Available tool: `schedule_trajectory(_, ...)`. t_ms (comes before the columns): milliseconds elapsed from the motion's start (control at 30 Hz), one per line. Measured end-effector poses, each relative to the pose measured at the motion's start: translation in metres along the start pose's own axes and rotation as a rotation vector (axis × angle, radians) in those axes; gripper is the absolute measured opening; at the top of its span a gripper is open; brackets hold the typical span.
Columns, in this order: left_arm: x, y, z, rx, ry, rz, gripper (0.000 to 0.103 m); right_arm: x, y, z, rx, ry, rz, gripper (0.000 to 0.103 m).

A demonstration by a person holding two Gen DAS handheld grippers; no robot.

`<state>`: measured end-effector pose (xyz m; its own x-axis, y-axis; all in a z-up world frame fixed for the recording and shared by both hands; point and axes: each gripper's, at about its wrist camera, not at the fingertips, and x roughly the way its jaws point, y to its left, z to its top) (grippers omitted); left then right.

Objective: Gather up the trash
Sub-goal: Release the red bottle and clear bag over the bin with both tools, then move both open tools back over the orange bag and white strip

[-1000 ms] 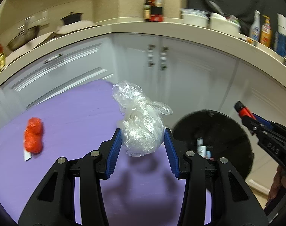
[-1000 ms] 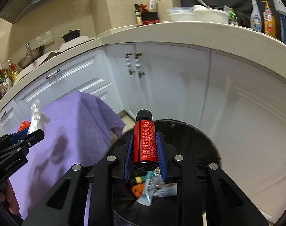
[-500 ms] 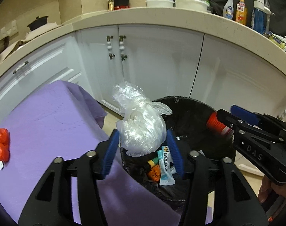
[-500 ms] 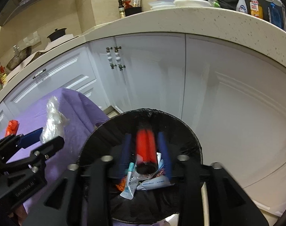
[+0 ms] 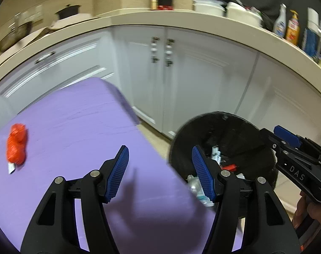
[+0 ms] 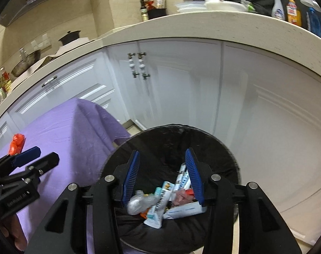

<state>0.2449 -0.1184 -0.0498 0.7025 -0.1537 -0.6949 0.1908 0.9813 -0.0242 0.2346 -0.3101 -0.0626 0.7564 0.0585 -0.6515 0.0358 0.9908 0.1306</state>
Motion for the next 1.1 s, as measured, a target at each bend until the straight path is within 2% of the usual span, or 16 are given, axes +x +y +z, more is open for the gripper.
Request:
schedule_trajectory(367,-0.040,0.097,-0.021,-0.145,-0.028,0.162,0.061,0.009,0.074,0.007,-0.104,0.012,0.124,0.045)
schedule_trajectory(700,-0.079,0.189,-0.050,-0.282,-0.039,0.323,0.061,0.014,0.160,0.007,-0.215,0.023,0.247,0.045)
schedule_trajectory(1100,-0.114,0.285,-0.086,-0.438,-0.041,0.452,0.061,0.023,0.269,0.002,-0.346,0.047,0.378,0.045)
